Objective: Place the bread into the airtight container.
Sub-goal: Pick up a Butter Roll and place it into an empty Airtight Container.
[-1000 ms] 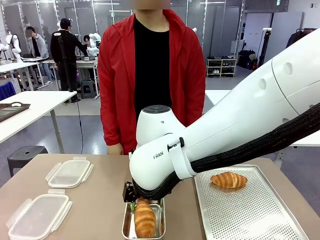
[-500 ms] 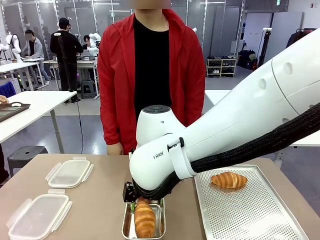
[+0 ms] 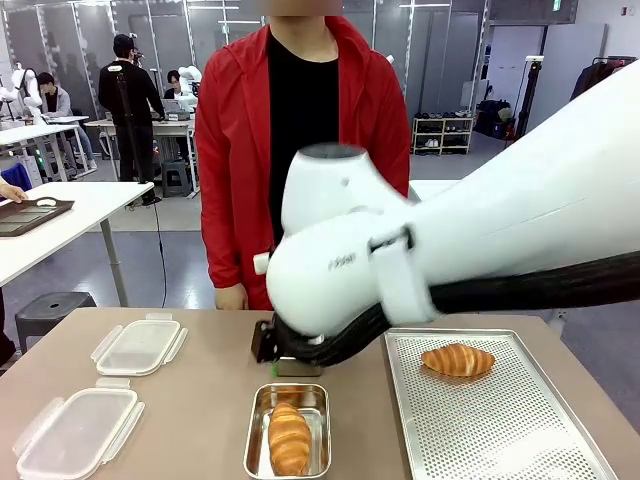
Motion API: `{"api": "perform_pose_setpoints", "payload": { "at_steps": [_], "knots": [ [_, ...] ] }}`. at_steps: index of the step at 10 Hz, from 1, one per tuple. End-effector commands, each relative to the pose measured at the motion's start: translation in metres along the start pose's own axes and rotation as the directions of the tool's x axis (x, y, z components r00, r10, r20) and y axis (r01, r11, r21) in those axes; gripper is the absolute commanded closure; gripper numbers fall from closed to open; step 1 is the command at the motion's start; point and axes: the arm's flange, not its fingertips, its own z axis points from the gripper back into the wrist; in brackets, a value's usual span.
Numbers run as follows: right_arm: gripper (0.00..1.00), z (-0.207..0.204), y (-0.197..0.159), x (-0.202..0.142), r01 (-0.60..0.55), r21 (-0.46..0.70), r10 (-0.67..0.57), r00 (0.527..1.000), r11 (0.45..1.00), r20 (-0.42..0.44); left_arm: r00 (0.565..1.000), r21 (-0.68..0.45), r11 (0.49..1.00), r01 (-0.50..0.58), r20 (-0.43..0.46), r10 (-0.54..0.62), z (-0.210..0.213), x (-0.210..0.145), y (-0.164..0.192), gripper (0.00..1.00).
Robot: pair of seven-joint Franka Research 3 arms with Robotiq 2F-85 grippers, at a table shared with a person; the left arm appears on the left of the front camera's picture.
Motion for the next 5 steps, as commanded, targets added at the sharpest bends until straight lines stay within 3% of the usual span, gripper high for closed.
{"api": "perform_pose_setpoints", "payload": {
  "at_steps": [1,3,5],
  "knots": [
    [0.0,0.046,-0.038,-0.029,-0.095,0.007,0.095,0.995,0.995,0.013,1.0,-0.003,1.0,0.018,0.003,-0.018,0.001,0.0,0.001,0.0],
    [0.0,0.09,-0.085,-0.051,-0.18,-0.027,0.181,0.982,0.983,0.051,1.0,-0.003,1.0,0.018,0.003,-0.018,0.001,0.0,0.001,0.0],
    [0.0,0.132,-0.129,-0.08,-0.232,0.058,0.222,0.964,0.971,0.149,1.0,-0.003,1.0,0.018,0.003,-0.018,0.001,0.0,0.001,0.0]
  ]
}}
